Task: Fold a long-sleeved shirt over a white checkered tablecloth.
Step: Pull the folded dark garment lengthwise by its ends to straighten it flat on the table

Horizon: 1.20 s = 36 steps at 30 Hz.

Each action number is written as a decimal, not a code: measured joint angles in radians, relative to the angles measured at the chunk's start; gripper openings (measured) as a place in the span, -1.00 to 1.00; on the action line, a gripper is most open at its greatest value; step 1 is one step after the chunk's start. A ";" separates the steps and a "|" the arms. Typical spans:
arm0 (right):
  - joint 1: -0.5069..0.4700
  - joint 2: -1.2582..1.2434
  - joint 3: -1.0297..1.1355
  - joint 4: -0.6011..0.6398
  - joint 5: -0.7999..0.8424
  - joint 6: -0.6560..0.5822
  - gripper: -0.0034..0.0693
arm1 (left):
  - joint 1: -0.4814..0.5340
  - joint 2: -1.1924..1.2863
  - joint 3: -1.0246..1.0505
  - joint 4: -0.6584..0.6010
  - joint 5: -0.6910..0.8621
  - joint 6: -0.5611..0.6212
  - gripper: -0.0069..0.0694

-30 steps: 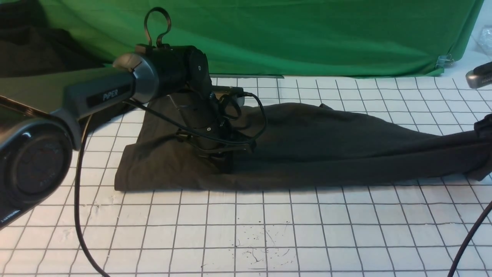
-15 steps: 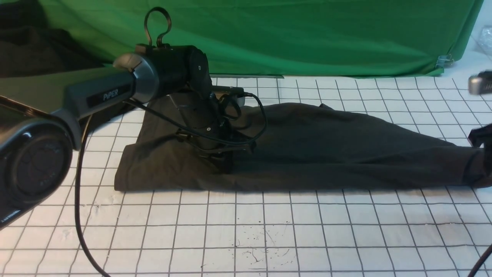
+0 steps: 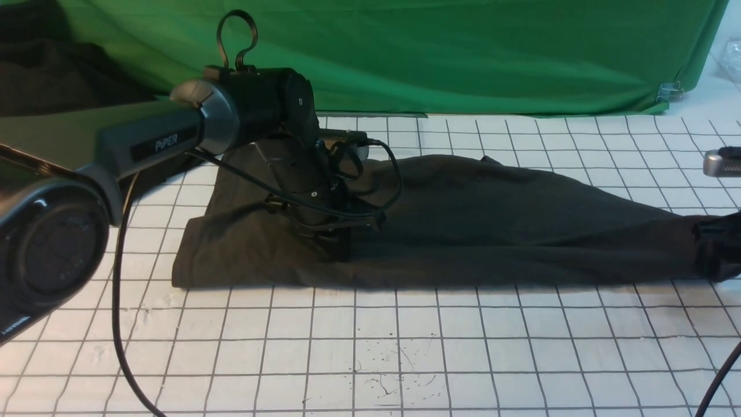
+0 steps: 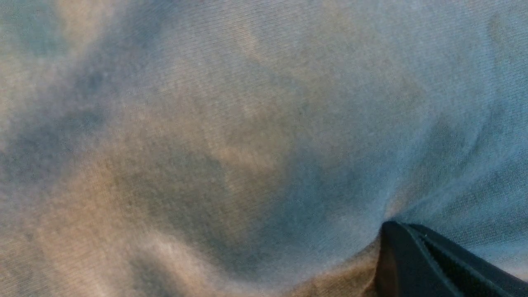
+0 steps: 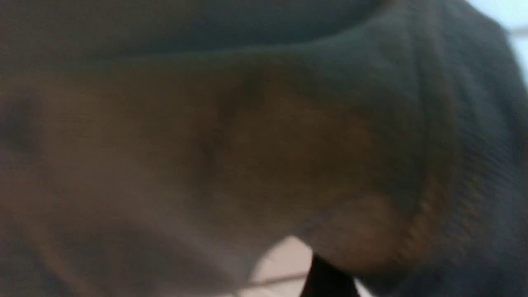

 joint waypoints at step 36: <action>0.008 0.025 -0.103 -0.437 0.341 -0.034 0.37 | 0.001 -0.077 0.016 0.016 0.090 0.003 -0.83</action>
